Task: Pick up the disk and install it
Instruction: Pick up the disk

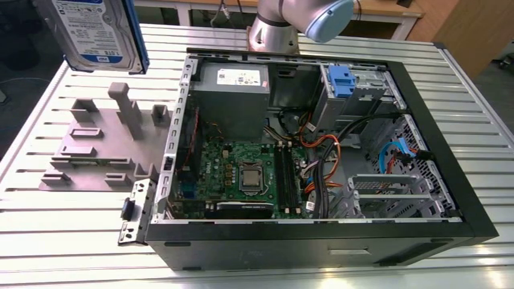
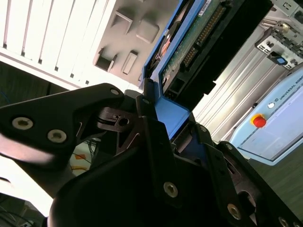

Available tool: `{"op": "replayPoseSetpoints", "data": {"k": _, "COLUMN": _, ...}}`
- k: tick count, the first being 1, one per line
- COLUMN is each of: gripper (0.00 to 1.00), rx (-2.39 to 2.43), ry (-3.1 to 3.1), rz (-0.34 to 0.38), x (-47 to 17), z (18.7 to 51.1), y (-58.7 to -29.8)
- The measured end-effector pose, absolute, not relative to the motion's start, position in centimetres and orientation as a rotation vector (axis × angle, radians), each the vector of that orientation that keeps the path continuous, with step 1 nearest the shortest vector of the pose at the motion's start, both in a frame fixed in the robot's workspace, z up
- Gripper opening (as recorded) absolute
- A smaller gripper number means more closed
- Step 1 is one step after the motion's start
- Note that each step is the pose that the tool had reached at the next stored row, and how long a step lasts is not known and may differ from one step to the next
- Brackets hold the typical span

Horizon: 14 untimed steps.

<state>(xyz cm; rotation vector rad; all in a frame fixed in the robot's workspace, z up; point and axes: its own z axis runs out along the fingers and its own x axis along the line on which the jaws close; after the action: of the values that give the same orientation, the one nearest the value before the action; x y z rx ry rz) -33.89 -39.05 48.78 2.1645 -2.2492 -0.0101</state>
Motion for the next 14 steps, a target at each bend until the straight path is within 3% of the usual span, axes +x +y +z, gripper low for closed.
{"op": "replayPoseSetpoints", "data": {"k": 14, "gripper": 0.37, "rx": 2.164, "ry": -2.249, "rz": -0.010, "x": -31.9, "z": 48.7, "y": -39.1}}
